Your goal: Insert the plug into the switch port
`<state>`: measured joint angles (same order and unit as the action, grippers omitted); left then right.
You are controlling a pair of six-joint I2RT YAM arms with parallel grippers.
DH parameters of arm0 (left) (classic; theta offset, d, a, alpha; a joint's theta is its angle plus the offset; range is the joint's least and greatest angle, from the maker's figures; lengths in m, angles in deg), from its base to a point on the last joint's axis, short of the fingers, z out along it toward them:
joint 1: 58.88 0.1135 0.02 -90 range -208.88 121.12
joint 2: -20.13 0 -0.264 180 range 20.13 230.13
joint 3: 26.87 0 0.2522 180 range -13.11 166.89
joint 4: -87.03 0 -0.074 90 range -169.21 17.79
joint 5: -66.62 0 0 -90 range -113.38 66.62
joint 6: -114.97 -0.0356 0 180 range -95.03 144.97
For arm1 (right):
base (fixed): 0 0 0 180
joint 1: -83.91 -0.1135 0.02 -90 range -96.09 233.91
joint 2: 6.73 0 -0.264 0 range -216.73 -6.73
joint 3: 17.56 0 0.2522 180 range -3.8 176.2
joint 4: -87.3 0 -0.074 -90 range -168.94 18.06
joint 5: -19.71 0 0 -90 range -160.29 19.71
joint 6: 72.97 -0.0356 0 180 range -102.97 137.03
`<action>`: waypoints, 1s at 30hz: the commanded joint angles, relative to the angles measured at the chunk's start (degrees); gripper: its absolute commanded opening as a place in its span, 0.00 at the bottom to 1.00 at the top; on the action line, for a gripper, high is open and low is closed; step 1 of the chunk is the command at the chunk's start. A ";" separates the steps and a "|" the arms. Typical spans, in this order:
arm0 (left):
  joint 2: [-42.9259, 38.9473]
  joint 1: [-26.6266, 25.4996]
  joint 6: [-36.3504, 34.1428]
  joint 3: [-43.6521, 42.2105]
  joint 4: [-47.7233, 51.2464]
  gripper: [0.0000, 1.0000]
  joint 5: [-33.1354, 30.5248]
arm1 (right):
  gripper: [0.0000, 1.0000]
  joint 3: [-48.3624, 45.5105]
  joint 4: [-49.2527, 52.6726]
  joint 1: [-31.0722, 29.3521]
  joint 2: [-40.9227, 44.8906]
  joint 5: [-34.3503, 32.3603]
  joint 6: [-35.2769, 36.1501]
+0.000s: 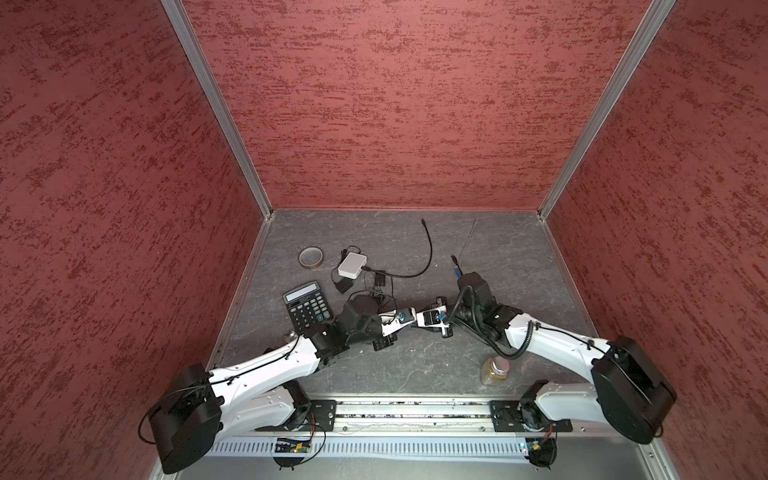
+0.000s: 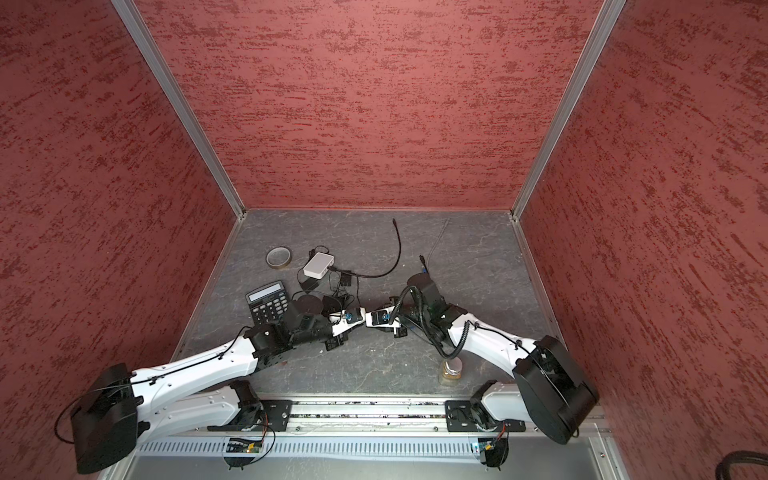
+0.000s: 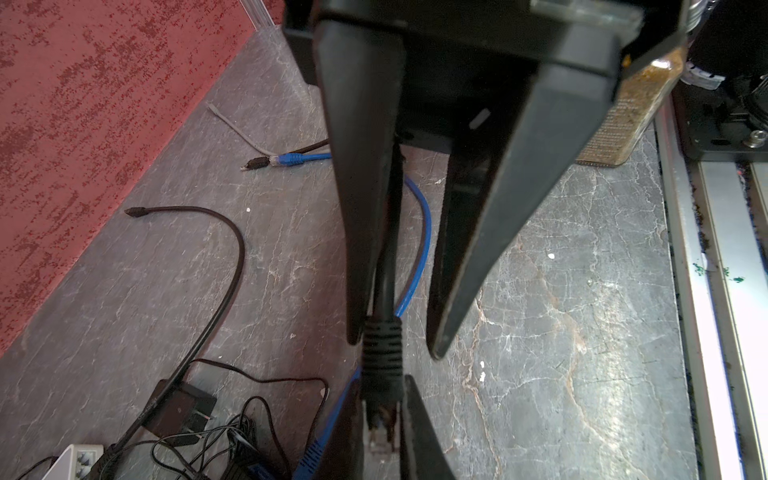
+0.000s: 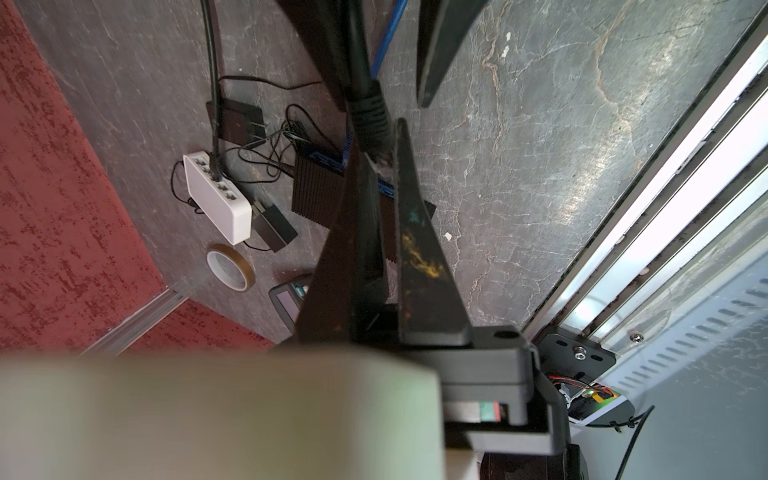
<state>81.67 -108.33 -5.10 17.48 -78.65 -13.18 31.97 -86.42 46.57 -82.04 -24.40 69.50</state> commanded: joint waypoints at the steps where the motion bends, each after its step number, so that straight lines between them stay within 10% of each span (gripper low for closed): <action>1: -0.22 0.17 -0.25 0.20 -4.12 0.08 2.15 | 0.27 0.16 -1.39 0.03 0.27 5.30 0.00; 21: -0.63 0.39 -0.06 -1.30 -6.84 0.13 0.00 | 0.05 2.40 0.30 0.01 -2.16 5.72 -0.94; 30: -1.32 2.43 10.64 -3.89 -7.51 0.72 -2.21 | 0.01 -3.48 -14.58 0.08 -3.29 -6.06 -14.26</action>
<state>81.61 -106.56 0.41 14.90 -84.46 -14.78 30.06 -94.31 46.85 -84.42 -26.82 60.91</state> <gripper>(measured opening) 0.699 0.133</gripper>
